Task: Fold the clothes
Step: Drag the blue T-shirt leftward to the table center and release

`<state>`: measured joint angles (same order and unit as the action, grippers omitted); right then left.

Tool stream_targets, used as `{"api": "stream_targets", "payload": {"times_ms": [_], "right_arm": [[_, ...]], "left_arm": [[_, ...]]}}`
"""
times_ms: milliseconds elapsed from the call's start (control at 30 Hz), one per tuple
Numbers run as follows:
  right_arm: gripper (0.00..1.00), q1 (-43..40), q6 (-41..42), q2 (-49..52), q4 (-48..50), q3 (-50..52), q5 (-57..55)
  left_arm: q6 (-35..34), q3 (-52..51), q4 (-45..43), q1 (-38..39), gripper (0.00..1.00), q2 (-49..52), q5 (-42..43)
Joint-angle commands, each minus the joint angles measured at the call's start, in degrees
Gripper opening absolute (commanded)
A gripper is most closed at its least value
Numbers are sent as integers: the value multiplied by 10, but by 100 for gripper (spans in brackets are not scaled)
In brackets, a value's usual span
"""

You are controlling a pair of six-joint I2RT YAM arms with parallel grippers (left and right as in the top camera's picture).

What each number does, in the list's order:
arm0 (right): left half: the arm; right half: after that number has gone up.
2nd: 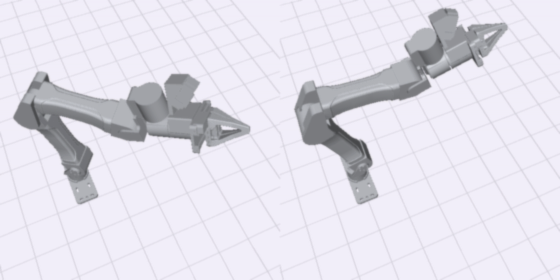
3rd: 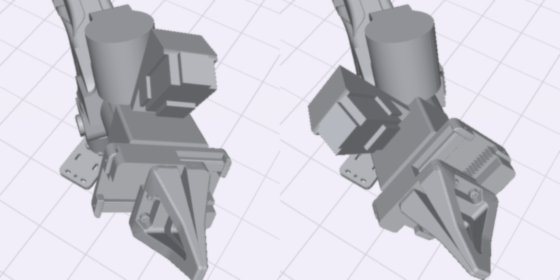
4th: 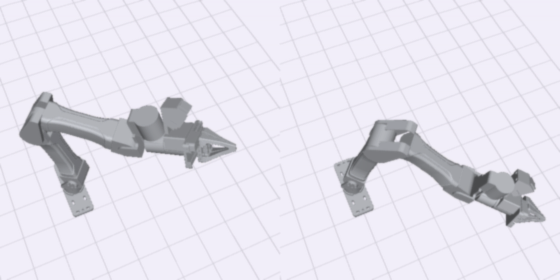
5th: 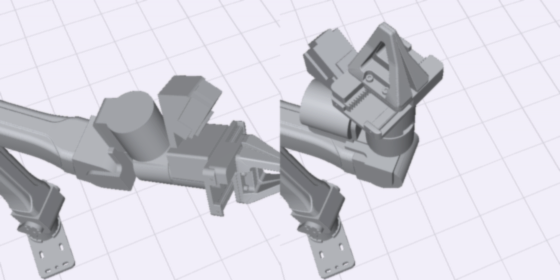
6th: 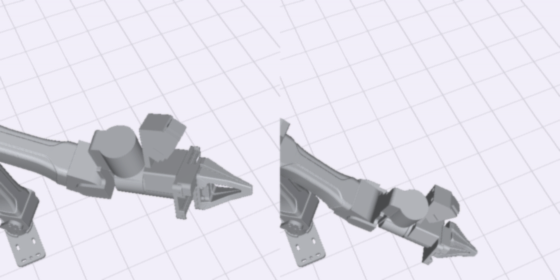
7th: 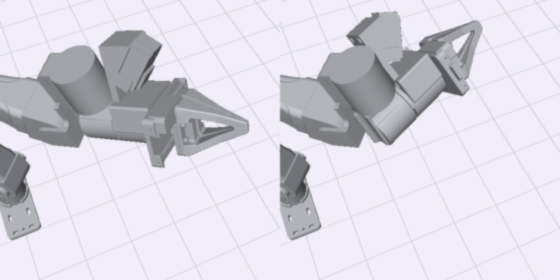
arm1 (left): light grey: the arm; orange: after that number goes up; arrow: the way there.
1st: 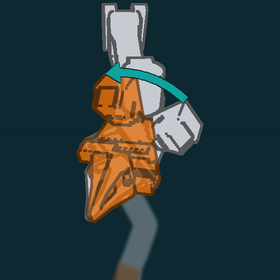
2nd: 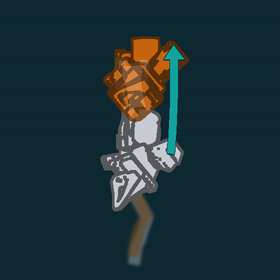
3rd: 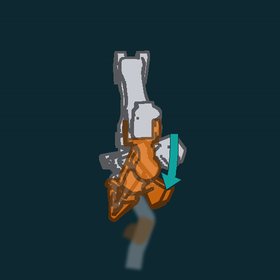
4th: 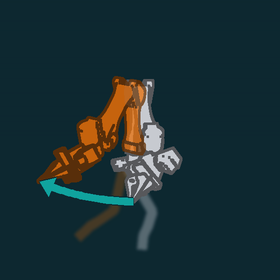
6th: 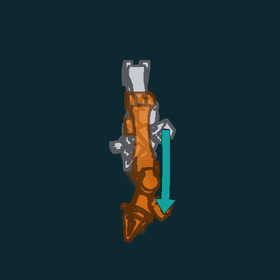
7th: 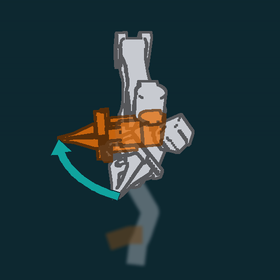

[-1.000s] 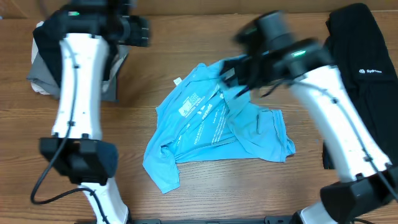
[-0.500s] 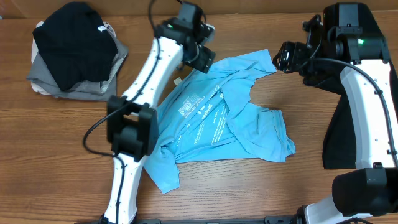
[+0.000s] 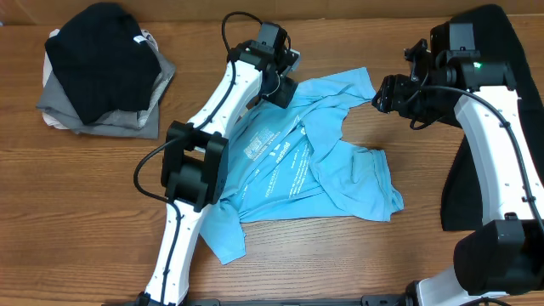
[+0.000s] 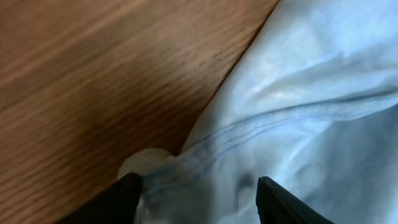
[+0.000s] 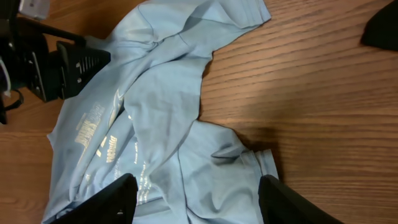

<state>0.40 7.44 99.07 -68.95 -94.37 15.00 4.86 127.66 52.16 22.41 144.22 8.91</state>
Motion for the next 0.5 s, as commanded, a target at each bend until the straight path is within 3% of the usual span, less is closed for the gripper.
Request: {"api": "stream_targets", "payload": {"times_ms": [0, 67, 100, 200, 233, 333, 467], "right_arm": [[65, 1, -4, -7, 9, 2, -2], [66, 0, -4, -7, 12, 2, -2], [66, 1, -4, -7, 12, 2, -2], [65, 0, -4, -7, 16, 2, -2], [64, 1, -4, -7, 18, 2, -2], [52, 1, -4, -7, 25, 2, -2], [43, 1, -4, -6, 28, 2, -2]], "left_arm": [[2, 7, 12, -1, 63, 25, -20], [2, 7, 16, -1, 59, 33, -20], [2, 7, 16, -1, 52, 33, -20], [-8, 10, 16, -4, 9, 29, -34], [-38, 22, 22, -8, 4, 23, -62], [-73, 67, 52, -22, 4, 9, -98], [-83, 152, 97, -54, 4, -8, -110]]}}
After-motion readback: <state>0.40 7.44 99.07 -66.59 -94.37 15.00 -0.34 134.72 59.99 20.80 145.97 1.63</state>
